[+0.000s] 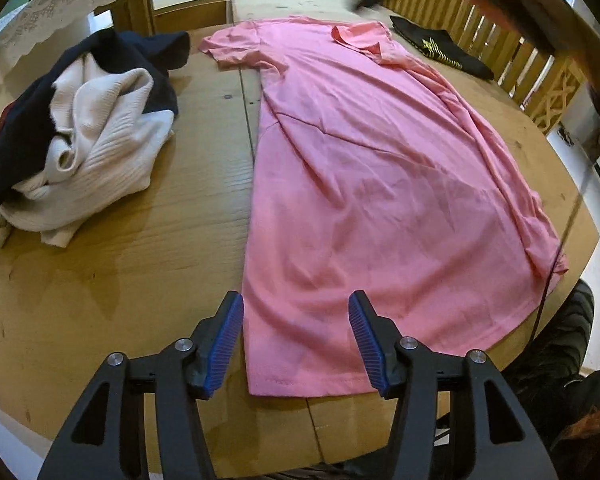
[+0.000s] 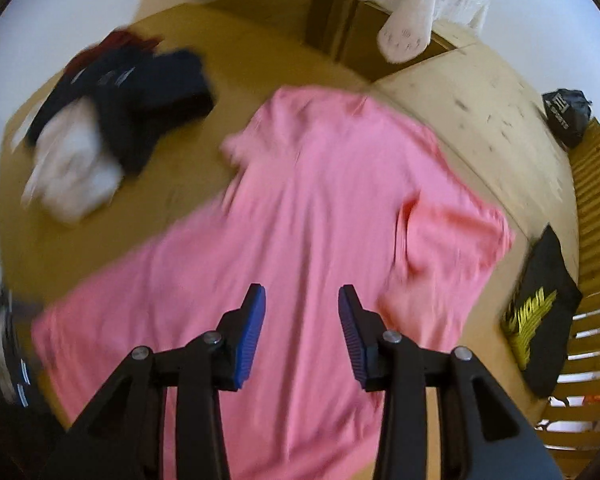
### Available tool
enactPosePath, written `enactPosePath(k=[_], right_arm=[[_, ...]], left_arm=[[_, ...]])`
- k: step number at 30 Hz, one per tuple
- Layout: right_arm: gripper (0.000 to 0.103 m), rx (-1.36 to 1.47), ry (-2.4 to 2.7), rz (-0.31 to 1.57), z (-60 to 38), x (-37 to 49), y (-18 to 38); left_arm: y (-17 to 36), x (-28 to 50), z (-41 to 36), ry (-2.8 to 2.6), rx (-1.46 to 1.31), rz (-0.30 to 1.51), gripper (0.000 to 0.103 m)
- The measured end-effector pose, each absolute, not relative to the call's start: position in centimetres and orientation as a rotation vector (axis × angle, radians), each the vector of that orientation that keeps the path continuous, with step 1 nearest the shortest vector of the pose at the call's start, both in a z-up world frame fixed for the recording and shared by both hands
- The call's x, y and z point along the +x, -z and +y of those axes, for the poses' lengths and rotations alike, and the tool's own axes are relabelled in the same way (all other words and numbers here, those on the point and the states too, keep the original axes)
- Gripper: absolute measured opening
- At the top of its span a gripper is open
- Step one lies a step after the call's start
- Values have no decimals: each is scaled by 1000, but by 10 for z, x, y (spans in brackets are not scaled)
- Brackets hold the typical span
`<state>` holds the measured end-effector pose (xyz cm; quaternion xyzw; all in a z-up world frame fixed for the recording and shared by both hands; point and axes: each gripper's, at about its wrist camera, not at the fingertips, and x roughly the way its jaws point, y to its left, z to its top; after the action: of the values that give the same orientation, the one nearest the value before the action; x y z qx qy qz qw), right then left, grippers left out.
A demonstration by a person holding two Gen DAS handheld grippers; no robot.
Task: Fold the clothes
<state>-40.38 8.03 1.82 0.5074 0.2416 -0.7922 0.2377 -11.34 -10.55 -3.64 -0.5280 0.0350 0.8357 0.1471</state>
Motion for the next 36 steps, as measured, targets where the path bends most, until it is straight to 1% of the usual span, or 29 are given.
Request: enactPosePath(k=[1,3,4,5,6,7,10,13,18,24,25,28,31,36], right_arm=[[38,1394,2176,651,71,-414,-16],[38,1400,2186,628,52,-433,-11],[38,1403,2191,617,43,-443,-8],[38,1406,2196,605,34,-453,-6],[38,1409,2201,594,24,-463,-3],[38,1412,2206,582,15,-473,-1],[39,1420,2221,548,-13,-502,7],[40,1472,2192,556,-45,-529,32],[40,1526,2214,662,-88,-551,62],[41,1617,2274,793,-110,-567,78],[41,1633,2278,776,-110,-569,78],[41,1726,2244,593,-107,-576,78],[41,1765,2232,473,-105,-580,78],[41,1762,2243,494,-107,-578,80]], left_arm=[[37,-114,-105,-2397,-1519,107,53],[41,-116,-103,-2359,-1515,99,48],[42,-117,-102,-2339,-1512,95,39],[43,-117,-102,-2321,-1498,89,25],[43,-117,-103,-2303,-1484,82,16],[43,-117,-103,-2285,-1470,76,3],[44,-118,-106,-2259,-1443,50,4],[45,-120,-113,-2231,-1426,-1,4],[45,-124,-123,-2183,-1396,-83,3],[47,-124,-130,-2154,-1381,-107,3],[47,-124,-132,-2155,-1377,-110,3],[47,-124,-136,-2153,-1371,-118,3],[48,-124,-136,-2151,-1367,-113,3],[49,-123,-138,-2144,-1364,-103,3]])
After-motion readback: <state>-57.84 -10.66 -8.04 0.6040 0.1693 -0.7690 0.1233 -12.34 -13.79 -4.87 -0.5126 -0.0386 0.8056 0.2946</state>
